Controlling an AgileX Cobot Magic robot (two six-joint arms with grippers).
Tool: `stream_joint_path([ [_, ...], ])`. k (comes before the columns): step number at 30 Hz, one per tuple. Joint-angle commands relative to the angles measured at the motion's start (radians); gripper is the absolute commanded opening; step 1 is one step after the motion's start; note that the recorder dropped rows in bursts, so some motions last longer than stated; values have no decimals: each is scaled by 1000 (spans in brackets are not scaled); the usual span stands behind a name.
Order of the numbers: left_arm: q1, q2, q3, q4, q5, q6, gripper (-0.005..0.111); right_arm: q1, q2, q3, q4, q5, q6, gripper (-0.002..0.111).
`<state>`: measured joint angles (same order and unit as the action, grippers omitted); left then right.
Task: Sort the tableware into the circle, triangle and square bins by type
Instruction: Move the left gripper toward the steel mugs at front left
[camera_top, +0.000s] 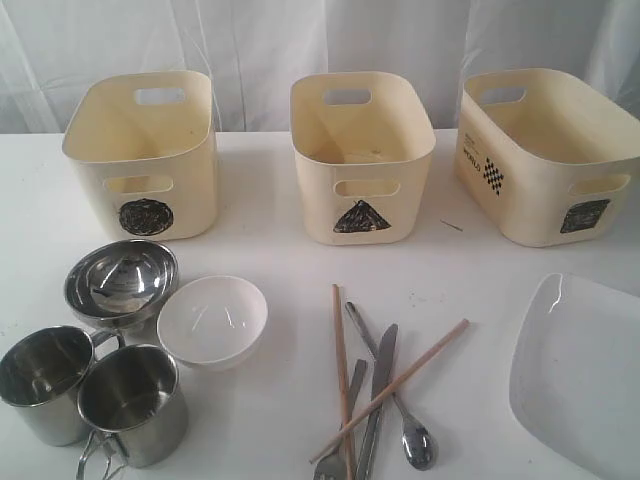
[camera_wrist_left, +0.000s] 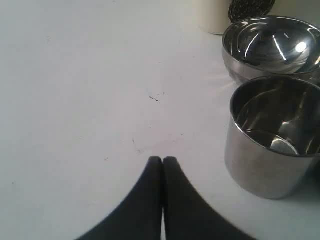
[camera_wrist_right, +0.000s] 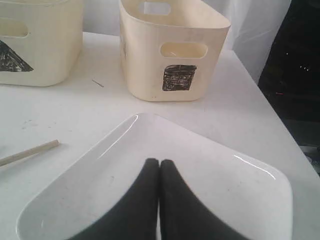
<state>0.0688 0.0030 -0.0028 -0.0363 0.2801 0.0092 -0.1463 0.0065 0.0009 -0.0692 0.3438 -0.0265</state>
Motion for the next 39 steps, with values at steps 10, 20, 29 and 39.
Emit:
stream_joint_path([
  [10,-2,-3,3,-26,-127,-25,0,-4,-7,-1,-6,-2,4,0],
  [20,-2,-3,3,-341,-638,-493,0,-4,-7,-1,-6,-2,4,0],
  [29,0,113,-200,-488,-943,-429,0,-4,-7,-1,-6,-2,4,0],
  [39,0,742,-1037,48,440,-173,0,-4,-7,-1,-6,-2,4,0],
])
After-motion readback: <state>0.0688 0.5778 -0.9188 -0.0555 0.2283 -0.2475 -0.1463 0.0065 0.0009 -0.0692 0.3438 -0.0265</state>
